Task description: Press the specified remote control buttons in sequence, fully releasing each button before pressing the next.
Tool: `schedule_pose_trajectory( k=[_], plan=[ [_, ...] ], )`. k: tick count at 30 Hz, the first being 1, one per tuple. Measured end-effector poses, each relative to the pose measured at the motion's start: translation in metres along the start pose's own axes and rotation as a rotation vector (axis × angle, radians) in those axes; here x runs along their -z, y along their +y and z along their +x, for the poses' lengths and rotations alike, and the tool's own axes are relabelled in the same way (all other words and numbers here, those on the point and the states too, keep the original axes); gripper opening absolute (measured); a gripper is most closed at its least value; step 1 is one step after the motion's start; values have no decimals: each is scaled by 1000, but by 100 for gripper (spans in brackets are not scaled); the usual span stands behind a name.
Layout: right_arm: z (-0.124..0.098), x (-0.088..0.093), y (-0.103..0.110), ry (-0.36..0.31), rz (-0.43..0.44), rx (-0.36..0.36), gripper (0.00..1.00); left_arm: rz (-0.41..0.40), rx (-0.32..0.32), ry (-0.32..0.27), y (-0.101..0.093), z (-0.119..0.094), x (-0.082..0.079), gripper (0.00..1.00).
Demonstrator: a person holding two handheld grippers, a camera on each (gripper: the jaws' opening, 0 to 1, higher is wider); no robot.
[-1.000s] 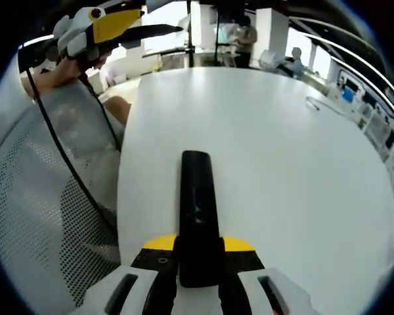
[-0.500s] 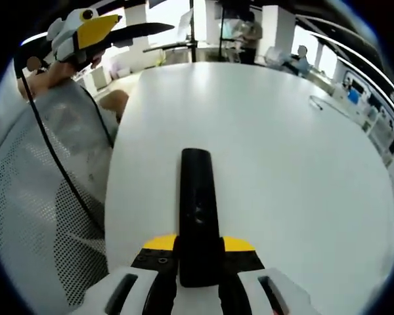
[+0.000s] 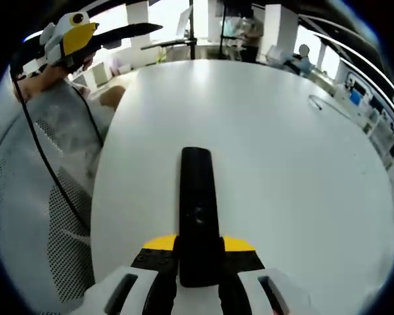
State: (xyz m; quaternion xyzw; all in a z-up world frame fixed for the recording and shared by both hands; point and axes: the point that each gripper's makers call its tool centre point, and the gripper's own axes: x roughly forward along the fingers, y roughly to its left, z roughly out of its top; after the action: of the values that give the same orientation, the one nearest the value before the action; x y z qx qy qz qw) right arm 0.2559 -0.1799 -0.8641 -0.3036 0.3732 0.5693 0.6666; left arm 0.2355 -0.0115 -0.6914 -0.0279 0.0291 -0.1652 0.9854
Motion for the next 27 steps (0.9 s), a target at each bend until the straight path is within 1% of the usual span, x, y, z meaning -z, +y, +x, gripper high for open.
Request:
schedule_pose_trajectory(
  k=[9, 18, 27],
  plan=[
    [0, -1, -11, 8, -9, 3, 20, -8, -8, 9, 3, 0, 3, 100],
    [1, -2, -20, 21, -13, 2, 20, -16, -13, -8, 5, -1, 0, 100],
    [2, -3, -28, 27, -14, -1, 21, -16, -7, -1, 5, -1, 1, 100]
  ],
)
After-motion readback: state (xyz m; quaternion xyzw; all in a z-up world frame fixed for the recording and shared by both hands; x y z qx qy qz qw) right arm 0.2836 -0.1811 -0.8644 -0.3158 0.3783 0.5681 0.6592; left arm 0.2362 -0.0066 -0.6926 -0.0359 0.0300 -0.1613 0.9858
